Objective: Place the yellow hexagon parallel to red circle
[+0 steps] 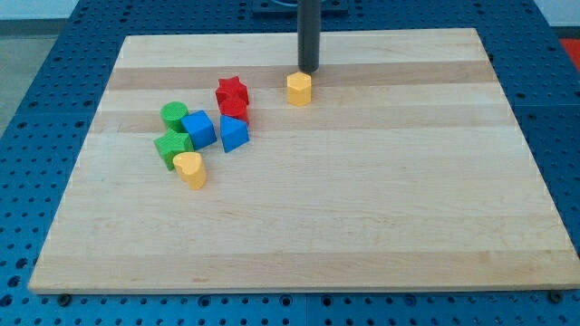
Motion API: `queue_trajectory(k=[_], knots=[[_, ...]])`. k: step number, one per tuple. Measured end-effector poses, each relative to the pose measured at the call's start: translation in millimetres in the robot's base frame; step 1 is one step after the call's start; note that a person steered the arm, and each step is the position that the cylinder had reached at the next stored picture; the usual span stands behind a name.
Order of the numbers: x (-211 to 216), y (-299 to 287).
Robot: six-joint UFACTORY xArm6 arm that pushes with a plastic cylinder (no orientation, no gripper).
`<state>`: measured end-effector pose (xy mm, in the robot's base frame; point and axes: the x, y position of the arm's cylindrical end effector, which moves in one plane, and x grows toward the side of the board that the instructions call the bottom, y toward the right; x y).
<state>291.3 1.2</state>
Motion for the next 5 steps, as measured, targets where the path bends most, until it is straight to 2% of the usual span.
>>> queue_trajectory(k=[1,2,4,5], knots=[[18,-2],[69,-10],[57,-4],[79,52]])
